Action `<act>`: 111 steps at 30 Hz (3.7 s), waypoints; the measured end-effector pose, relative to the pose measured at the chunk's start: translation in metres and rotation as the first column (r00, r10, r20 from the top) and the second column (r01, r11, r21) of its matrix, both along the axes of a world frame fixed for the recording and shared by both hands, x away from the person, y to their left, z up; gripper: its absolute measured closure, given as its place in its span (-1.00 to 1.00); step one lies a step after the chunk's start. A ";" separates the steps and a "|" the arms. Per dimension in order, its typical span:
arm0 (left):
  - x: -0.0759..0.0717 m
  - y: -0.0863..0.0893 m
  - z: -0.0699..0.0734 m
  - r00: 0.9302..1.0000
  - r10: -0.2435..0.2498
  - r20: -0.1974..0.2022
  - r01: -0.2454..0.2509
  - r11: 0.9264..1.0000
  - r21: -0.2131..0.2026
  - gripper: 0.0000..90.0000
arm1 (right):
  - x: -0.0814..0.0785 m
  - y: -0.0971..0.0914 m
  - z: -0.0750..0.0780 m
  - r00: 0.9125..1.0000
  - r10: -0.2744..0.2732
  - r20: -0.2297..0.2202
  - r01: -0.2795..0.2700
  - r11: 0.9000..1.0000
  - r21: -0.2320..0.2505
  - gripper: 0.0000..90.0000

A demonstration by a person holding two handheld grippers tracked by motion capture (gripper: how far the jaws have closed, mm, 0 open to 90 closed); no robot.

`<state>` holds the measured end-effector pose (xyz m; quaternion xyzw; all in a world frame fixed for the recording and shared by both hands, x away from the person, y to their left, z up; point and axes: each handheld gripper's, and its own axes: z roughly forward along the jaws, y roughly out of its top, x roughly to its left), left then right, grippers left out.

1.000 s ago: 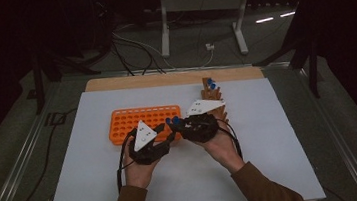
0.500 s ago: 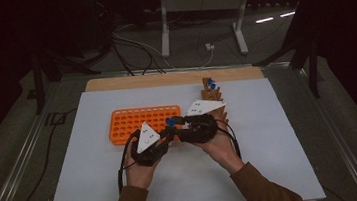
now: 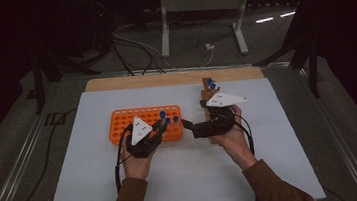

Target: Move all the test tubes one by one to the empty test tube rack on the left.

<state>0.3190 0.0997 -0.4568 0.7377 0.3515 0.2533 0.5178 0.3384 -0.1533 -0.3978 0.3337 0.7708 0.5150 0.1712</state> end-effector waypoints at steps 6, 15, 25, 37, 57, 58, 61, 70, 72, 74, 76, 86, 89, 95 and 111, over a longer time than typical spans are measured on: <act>0.014 0.001 -0.008 0.999 0.046 -0.012 -0.047 0.999 -0.028 0.73 | 0.001 -0.017 -0.001 1.000 -0.023 0.004 0.023 1.000 0.008 -0.96; 0.023 -0.001 -0.025 0.996 0.060 -0.060 -0.060 0.998 -0.003 0.73 | 0.001 -0.031 -0.001 0.999 -0.042 0.008 0.042 0.999 0.010 -0.95; 0.025 0.000 -0.039 0.992 0.042 -0.119 -0.034 0.997 0.073 0.73 | 0.003 -0.037 -0.006 0.999 -0.042 -0.003 0.042 0.999 0.011 -0.95; 0.027 -0.003 -0.045 0.988 0.040 -0.146 -0.022 0.992 0.122 0.74 | 0.005 -0.034 -0.010 0.998 -0.057 0.011 0.057 0.998 -0.026 -0.95; 0.002 0.029 -0.010 0.992 0.057 -0.111 -0.064 0.996 -0.055 -0.27 | 0.012 -0.039 -0.015 0.997 -0.079 0.003 0.079 0.996 -0.040 -0.95; 0.000 0.031 -0.007 0.992 0.065 -0.113 -0.071 0.996 -0.055 -0.39 | 0.013 -0.039 -0.015 0.997 -0.081 0.004 0.081 0.996 -0.042 -0.95; -0.008 0.037 -0.001 0.991 0.074 -0.108 -0.080 0.995 -0.057 -0.64 | 0.016 -0.039 -0.015 0.996 -0.088 0.008 0.088 0.995 -0.053 -0.95; -0.013 0.044 0.006 0.987 0.115 -0.111 -0.123 0.991 -0.060 -0.98 | 0.027 -0.045 -0.012 0.992 -0.122 -0.001 0.122 0.992 -0.043 -0.95; -0.012 0.044 0.006 0.987 0.116 -0.112 -0.123 0.991 -0.058 -0.98 | 0.031 -0.045 -0.011 0.991 -0.131 0.001 0.131 0.990 -0.043 -0.95; -0.013 0.045 0.005 0.987 0.124 -0.105 -0.130 0.990 -0.056 -0.98 | 0.036 -0.046 -0.010 0.990 -0.141 0.001 0.141 0.989 -0.040 -0.95; -0.013 0.046 0.005 0.987 0.126 -0.100 -0.132 0.989 -0.062 -0.98 | 0.041 -0.047 -0.011 0.987 -0.158 0.004 0.158 0.986 -0.043 -0.93; -0.013 0.050 0.004 0.986 0.133 -0.103 -0.141 0.987 -0.082 -0.98 | 0.065 -0.058 -0.018 0.974 -0.224 -0.010 0.224 0.974 -0.034 -0.88; -0.013 0.049 0.004 0.986 0.131 -0.103 -0.139 0.987 -0.075 -0.98 | 0.070 -0.060 -0.019 0.972 -0.234 -0.014 0.234 0.972 -0.032 -0.88; -0.013 0.047 0.003 0.987 0.127 -0.101 -0.135 0.988 -0.073 -0.98 | 0.078 -0.062 -0.022 0.967 -0.255 -0.026 0.254 0.967 -0.030 -0.89; -0.014 0.049 0.005 0.987 0.119 -0.110 -0.131 0.985 -0.113 -0.98 | 0.093 -0.059 -0.028 0.958 -0.286 -0.030 0.284 0.958 -0.044 -0.88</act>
